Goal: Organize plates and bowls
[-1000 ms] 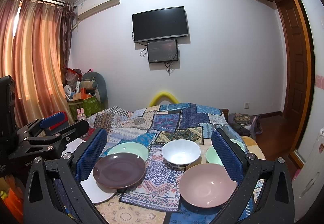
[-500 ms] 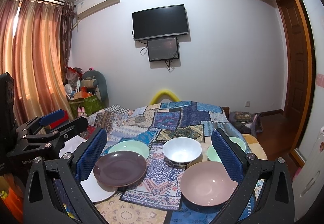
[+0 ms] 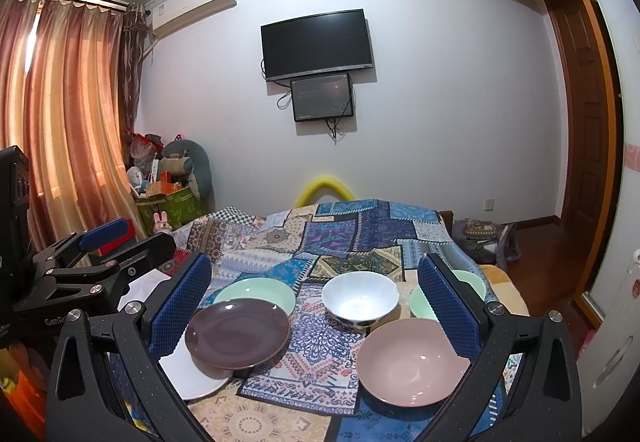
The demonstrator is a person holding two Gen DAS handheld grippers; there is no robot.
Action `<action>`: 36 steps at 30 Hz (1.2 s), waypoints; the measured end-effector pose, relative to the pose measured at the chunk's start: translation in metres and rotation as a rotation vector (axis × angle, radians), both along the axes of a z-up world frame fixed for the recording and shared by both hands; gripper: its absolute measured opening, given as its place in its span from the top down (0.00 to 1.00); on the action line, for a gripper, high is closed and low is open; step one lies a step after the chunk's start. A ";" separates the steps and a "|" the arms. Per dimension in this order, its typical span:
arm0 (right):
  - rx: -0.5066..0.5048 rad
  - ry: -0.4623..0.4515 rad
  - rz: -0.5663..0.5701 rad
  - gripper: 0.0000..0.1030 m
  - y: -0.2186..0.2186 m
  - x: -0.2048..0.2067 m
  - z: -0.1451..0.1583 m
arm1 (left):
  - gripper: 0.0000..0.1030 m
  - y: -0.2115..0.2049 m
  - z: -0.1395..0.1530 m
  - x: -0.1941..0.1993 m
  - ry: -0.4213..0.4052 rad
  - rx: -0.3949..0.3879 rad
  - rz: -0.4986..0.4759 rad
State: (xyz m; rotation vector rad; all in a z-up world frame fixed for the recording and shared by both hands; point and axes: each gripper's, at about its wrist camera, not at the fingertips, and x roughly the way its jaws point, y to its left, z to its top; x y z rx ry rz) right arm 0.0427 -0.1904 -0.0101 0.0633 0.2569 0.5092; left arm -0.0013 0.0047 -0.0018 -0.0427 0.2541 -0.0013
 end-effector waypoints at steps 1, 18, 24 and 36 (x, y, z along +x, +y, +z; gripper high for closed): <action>0.001 0.000 0.001 0.00 0.000 0.000 0.000 | 0.00 0.000 0.000 0.000 0.001 0.001 0.000; 0.002 0.001 0.002 0.00 0.001 0.000 -0.001 | 0.00 0.002 0.000 0.000 0.002 -0.003 -0.006; 0.000 0.008 0.002 0.00 0.004 0.002 -0.002 | 0.00 0.003 -0.002 0.003 0.010 -0.003 -0.012; -0.058 0.088 0.034 0.00 0.034 0.028 -0.028 | 0.00 0.041 -0.037 0.037 0.125 -0.045 -0.014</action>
